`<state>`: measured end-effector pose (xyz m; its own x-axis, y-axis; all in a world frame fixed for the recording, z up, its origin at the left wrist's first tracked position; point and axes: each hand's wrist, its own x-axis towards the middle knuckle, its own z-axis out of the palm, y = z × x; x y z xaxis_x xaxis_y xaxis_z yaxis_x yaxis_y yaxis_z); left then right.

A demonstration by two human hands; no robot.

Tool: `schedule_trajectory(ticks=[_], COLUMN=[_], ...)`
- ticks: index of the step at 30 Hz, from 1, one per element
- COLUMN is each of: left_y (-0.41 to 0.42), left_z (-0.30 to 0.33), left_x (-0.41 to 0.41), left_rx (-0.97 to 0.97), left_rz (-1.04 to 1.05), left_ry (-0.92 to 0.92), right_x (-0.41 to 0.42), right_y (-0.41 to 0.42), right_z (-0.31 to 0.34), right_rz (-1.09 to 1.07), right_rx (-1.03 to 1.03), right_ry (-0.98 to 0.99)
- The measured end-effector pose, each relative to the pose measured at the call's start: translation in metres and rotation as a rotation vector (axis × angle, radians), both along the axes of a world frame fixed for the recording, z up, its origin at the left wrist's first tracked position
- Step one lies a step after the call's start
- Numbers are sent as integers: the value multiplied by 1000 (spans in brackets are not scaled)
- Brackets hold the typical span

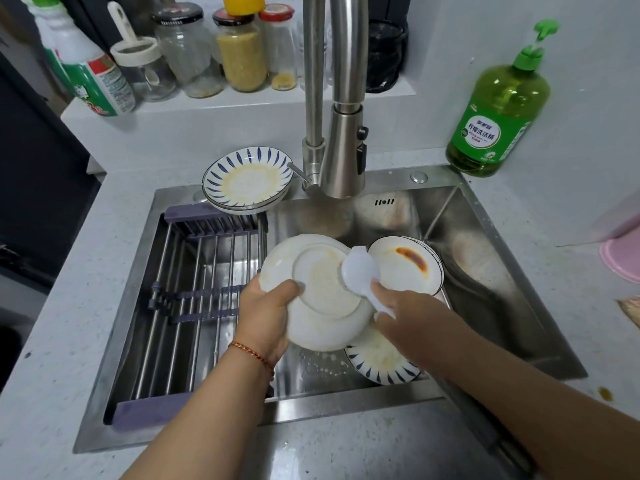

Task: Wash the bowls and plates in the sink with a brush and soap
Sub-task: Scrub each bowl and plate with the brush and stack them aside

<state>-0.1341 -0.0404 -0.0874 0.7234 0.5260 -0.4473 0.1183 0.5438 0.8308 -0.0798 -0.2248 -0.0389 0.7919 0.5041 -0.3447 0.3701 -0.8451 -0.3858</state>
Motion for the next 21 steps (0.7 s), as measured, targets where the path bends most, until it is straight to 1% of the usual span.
schedule_trajectory(ticks=[2,4,7,10,15,19,21], left_y=[2,0,-3,-1,6,4,-1], left_z=[-1,-3,-5,-6,-4,-1,-1], left_x=[1,2,6,6,0,-4,-4], left_rx=[-23,-45,-120,-178,-202,-178,-164], left_rz=[52,82,118,106,-46,-182,-219], left_ry=[27,51,75,69,-3,-46,-64], right_x=[-20,-42,-62,-51,3,42,49], right_y=[-1,-2,-2,-7,-16,-8,-5], right_z=[6,14,20,14,5,14,19], right_rz=[73,164,134,44,-40,-90,-92], right_rx=[-7,30,111,100,16,61,84], right_ry=[25,62,108,94,43,53,55])
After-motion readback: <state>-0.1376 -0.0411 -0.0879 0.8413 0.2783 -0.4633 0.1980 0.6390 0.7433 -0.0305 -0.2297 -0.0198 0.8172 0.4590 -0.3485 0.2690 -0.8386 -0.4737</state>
